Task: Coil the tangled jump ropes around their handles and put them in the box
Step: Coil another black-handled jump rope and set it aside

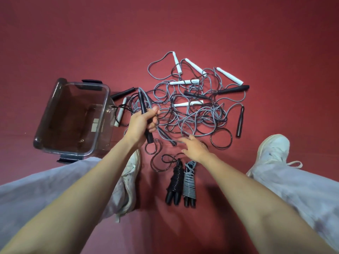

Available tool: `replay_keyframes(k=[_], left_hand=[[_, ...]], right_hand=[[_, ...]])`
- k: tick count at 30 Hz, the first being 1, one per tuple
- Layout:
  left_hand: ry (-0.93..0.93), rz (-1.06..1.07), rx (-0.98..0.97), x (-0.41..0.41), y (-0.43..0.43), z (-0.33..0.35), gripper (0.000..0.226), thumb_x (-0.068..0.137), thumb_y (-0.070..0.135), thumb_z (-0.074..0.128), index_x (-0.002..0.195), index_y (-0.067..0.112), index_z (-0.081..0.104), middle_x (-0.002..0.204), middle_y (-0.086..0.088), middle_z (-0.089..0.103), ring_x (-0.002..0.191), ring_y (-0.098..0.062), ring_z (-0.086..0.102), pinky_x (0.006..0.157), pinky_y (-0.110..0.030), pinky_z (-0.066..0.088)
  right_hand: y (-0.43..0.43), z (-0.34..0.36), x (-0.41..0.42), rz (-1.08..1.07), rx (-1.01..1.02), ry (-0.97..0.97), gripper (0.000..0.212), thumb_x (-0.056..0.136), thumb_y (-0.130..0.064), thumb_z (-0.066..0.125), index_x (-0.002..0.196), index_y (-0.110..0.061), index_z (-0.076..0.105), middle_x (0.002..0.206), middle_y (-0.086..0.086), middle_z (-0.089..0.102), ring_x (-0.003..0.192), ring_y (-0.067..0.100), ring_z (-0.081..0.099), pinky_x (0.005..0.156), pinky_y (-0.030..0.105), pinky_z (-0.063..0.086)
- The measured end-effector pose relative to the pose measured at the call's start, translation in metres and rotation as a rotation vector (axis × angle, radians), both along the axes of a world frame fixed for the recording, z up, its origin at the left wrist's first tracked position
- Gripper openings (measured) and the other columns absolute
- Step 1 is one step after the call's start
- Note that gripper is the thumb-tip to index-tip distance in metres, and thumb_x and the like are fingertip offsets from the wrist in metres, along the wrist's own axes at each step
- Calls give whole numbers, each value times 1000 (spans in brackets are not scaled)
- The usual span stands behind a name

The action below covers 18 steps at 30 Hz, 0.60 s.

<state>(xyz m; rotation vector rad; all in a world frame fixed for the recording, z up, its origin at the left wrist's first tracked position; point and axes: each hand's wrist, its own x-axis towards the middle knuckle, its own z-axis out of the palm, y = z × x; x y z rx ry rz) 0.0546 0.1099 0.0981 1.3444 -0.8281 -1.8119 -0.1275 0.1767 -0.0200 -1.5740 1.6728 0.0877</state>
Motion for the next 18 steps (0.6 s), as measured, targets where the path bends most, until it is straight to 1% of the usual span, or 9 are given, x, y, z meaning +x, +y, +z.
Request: replay_keyframes(k=[4,8,10,12,14,15,16,17,18], left_hand=[[-66,-31,6,6,-1,-6,20,98,15,53,81,6,60,51,5,45,38,-4,26,40,-16,19],[-210,-122,-7,11,-2,-14,18,93,14,60,78,8,53,52,5,49,40,-6,27,40,-17,22],[-236,-133,-7,11,-2,-17,23,93,13,62,73,12,50,52,5,49,41,-6,27,41,-18,22],[-237,-127,-15,11,-2,-21,21,92,13,63,76,13,50,52,5,49,40,-6,28,41,-18,23],[-305,-134,-45,9,-1,-22,16,89,12,67,92,15,52,57,4,48,44,-7,34,45,-19,31],[-366,-148,-66,7,0,-23,31,88,10,69,110,18,48,64,4,50,50,-8,40,52,-20,38],[-411,-157,-94,7,2,-24,55,88,6,68,129,21,34,73,3,54,59,-8,47,63,-22,44],[-434,-164,-137,7,5,-25,74,88,1,65,140,22,17,85,2,56,68,-8,53,74,-22,47],[-446,-182,-209,6,9,-24,82,88,-3,61,144,21,7,96,0,55,76,-8,54,80,-22,46]], right_hand=[[-2,-16,9,-53,57,116,51,94,-26,56,143,-26,41,139,12,39,130,33,43,104,38,39],[-2,-23,11,-102,34,111,46,96,-27,52,141,-27,43,135,11,43,127,33,46,103,38,41],[-2,-26,11,-99,21,145,37,95,-23,54,133,-23,51,132,11,45,126,32,46,102,38,42],[-2,-26,11,-96,-31,189,26,94,-16,54,119,-16,59,128,10,45,125,29,43,100,37,42],[-3,-21,10,-128,-128,186,18,94,-15,52,109,-13,61,123,8,46,122,28,41,99,37,38],[-4,-15,8,-157,-208,172,16,95,-16,50,106,-13,60,120,8,49,118,28,42,98,37,36],[-5,-7,5,-213,-293,134,15,97,-18,48,105,-12,59,116,8,54,113,29,45,95,38,36],[-7,5,0,-288,-369,61,15,98,-18,47,103,-11,59,110,9,59,107,31,50,92,39,38],[-9,18,-4,-357,-439,-34,15,98,-18,48,102,-10,60,106,9,63,102,31,55,88,40,42]])
